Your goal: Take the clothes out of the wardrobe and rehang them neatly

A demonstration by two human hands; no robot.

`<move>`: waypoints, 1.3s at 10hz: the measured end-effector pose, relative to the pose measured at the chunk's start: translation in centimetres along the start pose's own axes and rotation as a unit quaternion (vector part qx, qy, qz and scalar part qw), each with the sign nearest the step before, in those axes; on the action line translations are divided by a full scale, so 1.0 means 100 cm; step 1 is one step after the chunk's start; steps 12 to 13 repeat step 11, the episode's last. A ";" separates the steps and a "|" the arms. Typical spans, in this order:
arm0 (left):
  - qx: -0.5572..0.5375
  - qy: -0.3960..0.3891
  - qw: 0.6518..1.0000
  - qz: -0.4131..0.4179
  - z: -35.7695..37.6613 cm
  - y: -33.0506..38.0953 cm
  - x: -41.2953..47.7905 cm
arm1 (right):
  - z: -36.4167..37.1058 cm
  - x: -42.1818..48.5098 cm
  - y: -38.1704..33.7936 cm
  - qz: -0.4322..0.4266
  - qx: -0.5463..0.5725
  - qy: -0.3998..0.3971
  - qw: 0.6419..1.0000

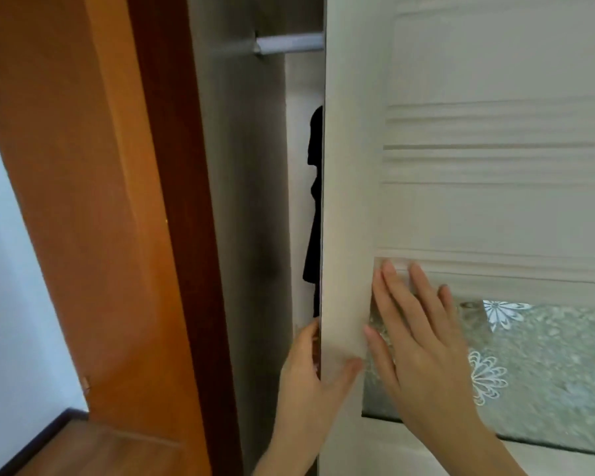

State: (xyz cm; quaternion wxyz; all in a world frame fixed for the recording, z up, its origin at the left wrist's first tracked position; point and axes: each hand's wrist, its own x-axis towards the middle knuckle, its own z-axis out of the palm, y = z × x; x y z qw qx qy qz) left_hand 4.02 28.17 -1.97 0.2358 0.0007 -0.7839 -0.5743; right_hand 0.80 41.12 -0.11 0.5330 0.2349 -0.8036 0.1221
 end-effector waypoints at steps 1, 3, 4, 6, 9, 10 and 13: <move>0.159 0.115 0.969 0.153 -0.047 -0.010 0.000 | 0.015 0.007 -0.027 -0.013 0.008 -0.012 1.000; 0.289 0.307 0.882 0.210 -0.124 -0.032 0.021 | 0.038 0.016 -0.074 -0.003 0.051 -0.053 0.997; 0.313 0.245 0.899 0.182 -0.138 -0.055 0.031 | 0.050 0.016 -0.099 0.001 0.071 -0.076 0.995; 0.312 0.229 0.892 0.233 -0.141 -0.066 0.037 | 0.065 0.025 -0.127 0.002 0.082 -0.066 0.994; 0.288 0.264 0.878 0.276 -0.134 -0.073 0.047 | 0.070 0.030 -0.140 -0.002 0.070 -0.053 0.996; 0.291 0.257 0.884 0.260 -0.135 -0.068 0.044 | 0.062 0.034 -0.136 -0.008 0.086 -0.078 0.993; 0.301 0.239 0.893 0.233 -0.139 -0.059 0.038 | 0.043 0.026 -0.116 -0.070 0.165 -0.038 0.983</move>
